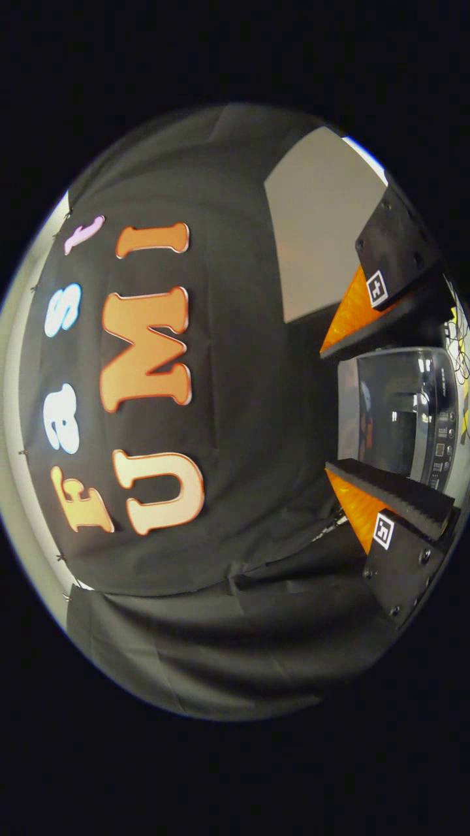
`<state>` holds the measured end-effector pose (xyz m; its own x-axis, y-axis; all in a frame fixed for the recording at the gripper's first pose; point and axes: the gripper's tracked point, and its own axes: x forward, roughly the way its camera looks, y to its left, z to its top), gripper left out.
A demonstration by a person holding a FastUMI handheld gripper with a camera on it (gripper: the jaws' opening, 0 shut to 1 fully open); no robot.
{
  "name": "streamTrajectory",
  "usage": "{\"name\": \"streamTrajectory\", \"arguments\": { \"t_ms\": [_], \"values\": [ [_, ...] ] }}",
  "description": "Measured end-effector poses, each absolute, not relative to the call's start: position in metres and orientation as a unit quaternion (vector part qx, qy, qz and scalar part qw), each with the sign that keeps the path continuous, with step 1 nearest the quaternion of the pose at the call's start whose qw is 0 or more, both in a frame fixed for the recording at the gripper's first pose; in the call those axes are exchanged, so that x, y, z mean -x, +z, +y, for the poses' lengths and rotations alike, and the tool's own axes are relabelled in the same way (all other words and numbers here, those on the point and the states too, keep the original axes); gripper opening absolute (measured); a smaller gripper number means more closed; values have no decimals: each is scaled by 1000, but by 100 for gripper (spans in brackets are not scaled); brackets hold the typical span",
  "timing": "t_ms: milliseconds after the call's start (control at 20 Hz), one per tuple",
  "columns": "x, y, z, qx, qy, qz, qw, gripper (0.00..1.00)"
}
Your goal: Put the clothes into the washing machine and then close the washing machine lid.
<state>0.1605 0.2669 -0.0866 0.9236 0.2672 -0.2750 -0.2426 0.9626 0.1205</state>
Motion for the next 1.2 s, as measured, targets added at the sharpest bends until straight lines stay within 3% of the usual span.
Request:
{"name": "streamTrajectory", "arguments": {
  "t_ms": [300, 600, 1200],
  "values": [
    [-105, 0, 154, -40, 80, 72, 993, 98],
    [-55, 41, 60, -37, 21, 23, 999, 98],
    [-29, 51, 15, -17, 2, -10, 1000, 98]
  ]
}}
